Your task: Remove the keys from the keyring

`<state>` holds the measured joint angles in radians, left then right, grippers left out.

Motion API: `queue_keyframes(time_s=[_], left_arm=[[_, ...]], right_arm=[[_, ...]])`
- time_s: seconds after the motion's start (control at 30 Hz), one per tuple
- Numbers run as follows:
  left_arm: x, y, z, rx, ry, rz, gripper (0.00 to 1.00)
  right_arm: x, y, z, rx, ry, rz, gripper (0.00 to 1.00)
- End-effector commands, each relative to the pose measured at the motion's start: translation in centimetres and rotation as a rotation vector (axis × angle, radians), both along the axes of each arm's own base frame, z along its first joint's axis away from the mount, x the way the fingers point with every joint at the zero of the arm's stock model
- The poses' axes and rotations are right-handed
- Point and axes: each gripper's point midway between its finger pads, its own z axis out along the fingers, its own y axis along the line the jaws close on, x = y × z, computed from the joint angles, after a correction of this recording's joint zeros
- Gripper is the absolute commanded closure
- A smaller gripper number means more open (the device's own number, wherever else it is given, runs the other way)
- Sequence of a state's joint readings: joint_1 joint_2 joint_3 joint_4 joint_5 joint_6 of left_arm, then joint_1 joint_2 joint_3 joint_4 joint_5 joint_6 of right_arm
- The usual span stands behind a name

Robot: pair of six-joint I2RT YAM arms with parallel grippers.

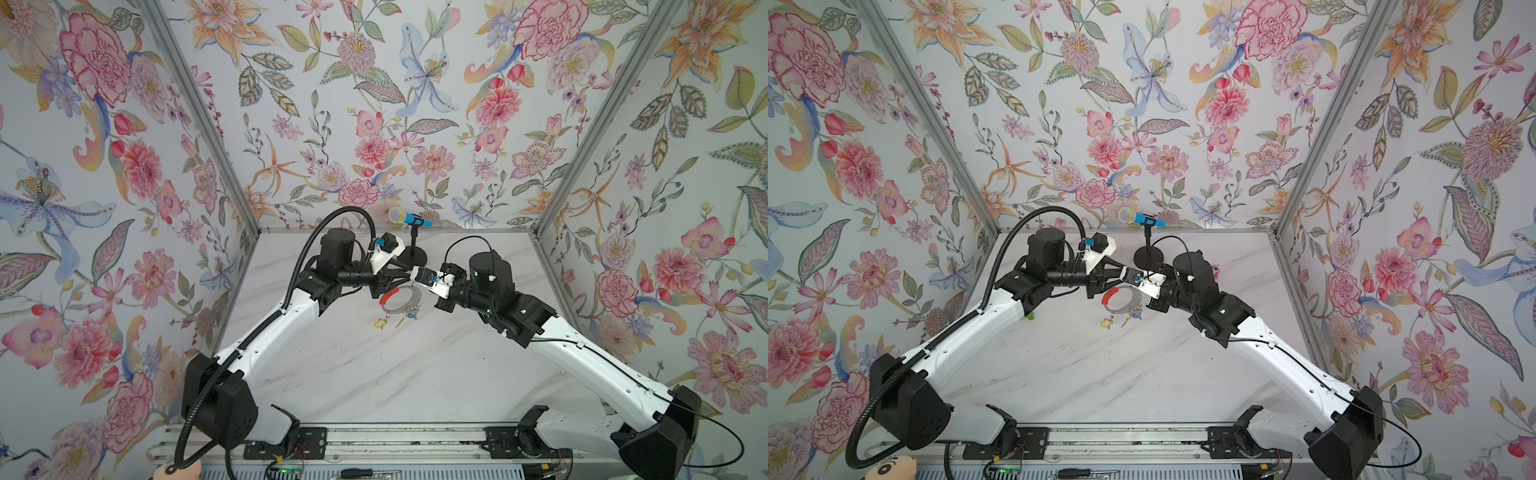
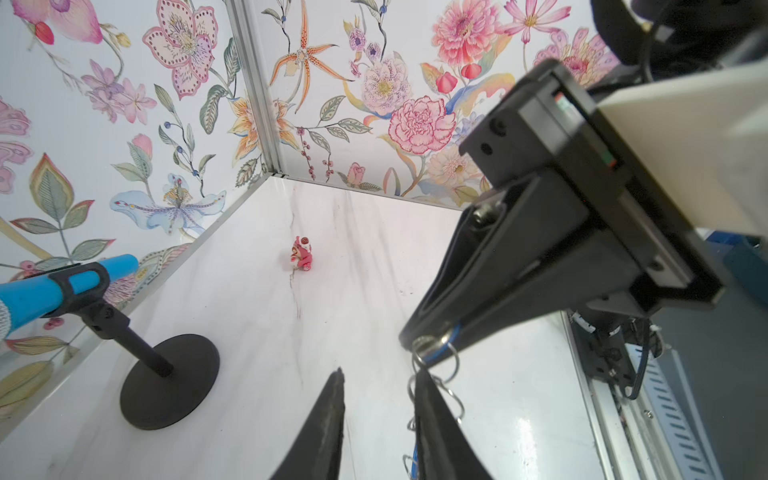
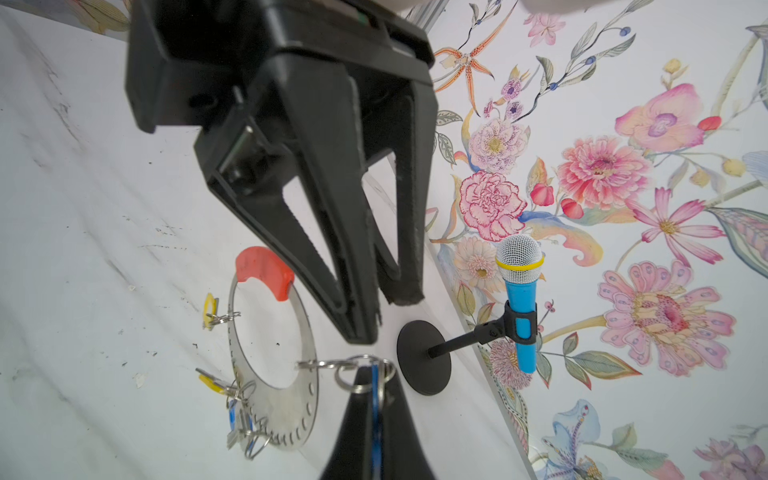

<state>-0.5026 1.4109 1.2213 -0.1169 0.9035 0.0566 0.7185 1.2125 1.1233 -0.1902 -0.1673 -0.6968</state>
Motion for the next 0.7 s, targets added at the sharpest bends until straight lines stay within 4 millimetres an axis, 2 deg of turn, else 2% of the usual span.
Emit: queue_keyframes(time_s=[0.0, 0.17, 0.3, 0.43, 0.67], left_arm=[[-0.8, 1.0, 0.6, -0.024, 0.005, 0.047, 0.6], [-2.4, 1.8, 0.2, -0.054, -0.002, 0.086, 0.59], [-3.7, 1.4, -0.7, -0.092, -0.031, 0.092, 0.57], [-3.0, 1.1, -1.8, -0.112, -0.025, 0.118, 0.58], [-2.2, -0.5, -1.6, -0.17, -0.044, 0.107, 0.61]], right_arm=[[0.4, -0.4, 1.3, 0.061, -0.028, -0.039, 1.0], [0.6, -0.5, 0.9, 0.08, -0.013, -0.061, 1.0], [0.5, -0.4, 1.1, 0.104, -0.008, -0.062, 1.0], [0.3, -0.3, 1.3, 0.122, -0.001, -0.053, 1.0], [-0.1, -0.1, 1.7, 0.147, 0.008, -0.037, 1.0]])
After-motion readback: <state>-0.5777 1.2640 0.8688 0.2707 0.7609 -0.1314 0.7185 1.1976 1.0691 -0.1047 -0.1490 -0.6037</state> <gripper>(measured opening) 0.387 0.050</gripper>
